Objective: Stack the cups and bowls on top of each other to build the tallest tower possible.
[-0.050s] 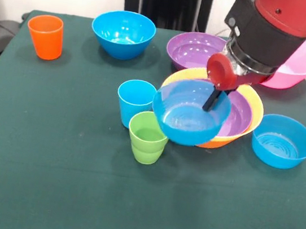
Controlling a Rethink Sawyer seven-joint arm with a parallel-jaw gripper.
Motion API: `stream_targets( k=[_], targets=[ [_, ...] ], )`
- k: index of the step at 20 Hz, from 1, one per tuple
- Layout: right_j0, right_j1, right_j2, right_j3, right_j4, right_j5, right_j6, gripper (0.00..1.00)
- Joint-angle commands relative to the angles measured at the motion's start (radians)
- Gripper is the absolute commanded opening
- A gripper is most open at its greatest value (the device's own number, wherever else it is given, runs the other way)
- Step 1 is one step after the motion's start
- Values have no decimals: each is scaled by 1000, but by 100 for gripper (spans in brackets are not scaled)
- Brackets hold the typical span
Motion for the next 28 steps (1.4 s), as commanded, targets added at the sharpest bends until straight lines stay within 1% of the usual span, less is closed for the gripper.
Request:
stream_targets(
  k=[1, 8, 12, 15, 21, 25, 28],
  targets=[
    [4, -32, 56, 176, -3, -52, 170, 0],
    [-14, -50, 66, 238, -14, -86, 143, 0],
    [-17, -49, 66, 256, -24, -103, 137, 0],
    [-14, -32, 60, 245, -29, -111, 143, 0],
    [1, 1, 36, 207, -41, -84, 159, 0],
    [-6, 15, 37, 207, -43, -114, 157, 0],
    [-1, 16, 25, 208, -56, -134, 155, 0]
  ],
)
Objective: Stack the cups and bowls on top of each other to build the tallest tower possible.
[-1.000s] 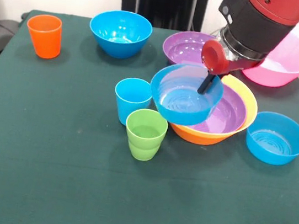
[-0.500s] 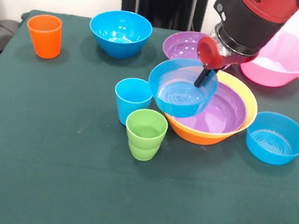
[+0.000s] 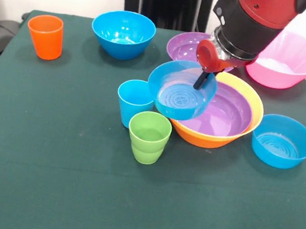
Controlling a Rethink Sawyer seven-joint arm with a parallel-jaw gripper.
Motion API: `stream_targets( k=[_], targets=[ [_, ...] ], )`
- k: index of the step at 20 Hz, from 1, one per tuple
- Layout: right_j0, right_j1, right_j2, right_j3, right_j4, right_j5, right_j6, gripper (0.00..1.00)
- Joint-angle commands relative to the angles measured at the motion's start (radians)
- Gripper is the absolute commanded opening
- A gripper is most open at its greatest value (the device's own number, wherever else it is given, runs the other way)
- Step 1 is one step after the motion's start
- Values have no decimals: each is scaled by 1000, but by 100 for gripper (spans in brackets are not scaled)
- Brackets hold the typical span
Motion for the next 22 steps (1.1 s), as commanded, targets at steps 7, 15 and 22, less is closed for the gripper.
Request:
stream_targets(
  k=[7, 15, 22],
  targets=[
    [2, 57, 27, 44, -59, -107, 154, 0],
    [1, 77, 26, 32, -45, -96, 148, 0],
    [4, 91, 18, 21, -40, -79, 144, 0]
  ],
)
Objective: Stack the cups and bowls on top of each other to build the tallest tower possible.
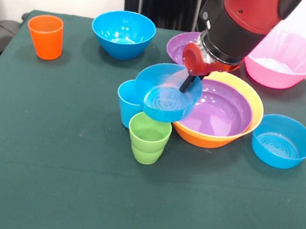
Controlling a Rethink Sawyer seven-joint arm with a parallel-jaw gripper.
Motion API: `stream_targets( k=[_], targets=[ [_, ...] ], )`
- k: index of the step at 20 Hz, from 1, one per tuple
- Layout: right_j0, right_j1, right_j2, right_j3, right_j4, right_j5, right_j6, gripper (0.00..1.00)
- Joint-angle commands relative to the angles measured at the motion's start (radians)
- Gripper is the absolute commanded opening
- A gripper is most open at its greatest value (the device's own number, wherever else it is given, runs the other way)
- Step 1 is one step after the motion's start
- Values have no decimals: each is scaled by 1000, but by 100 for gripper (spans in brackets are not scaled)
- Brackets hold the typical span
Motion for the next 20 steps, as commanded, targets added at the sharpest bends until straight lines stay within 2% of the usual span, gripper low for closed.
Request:
stream_targets(
  k=[1, 6, 20],
  targets=[
    [5, 61, 55, 20, -41, -27, 145, 0],
    [3, 66, 61, 29, -27, -41, 159, 0],
    [22, 63, 31, 27, -26, -5, 181, 0]
  ],
)
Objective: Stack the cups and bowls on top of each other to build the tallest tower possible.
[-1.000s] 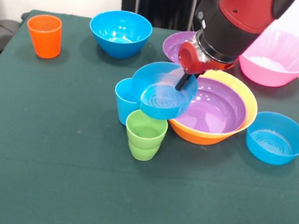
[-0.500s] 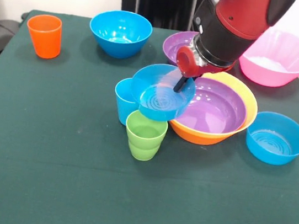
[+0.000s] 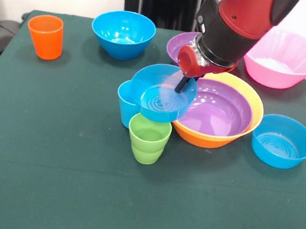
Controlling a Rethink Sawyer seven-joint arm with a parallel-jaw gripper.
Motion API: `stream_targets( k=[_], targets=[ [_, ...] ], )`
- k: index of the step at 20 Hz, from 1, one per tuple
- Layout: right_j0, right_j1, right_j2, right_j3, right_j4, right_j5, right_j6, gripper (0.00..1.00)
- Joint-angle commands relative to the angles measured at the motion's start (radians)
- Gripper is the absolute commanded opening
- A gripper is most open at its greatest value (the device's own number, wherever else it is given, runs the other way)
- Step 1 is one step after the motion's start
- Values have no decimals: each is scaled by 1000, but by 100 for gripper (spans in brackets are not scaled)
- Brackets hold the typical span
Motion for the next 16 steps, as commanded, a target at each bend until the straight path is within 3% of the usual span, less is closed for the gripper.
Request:
stream_targets(
  k=[1, 16],
  targets=[
    [22, 44, 44, 29, -26, -5, 184, 0],
    [10, 51, 99, 80, 23, -123, 208, 0]
  ],
)
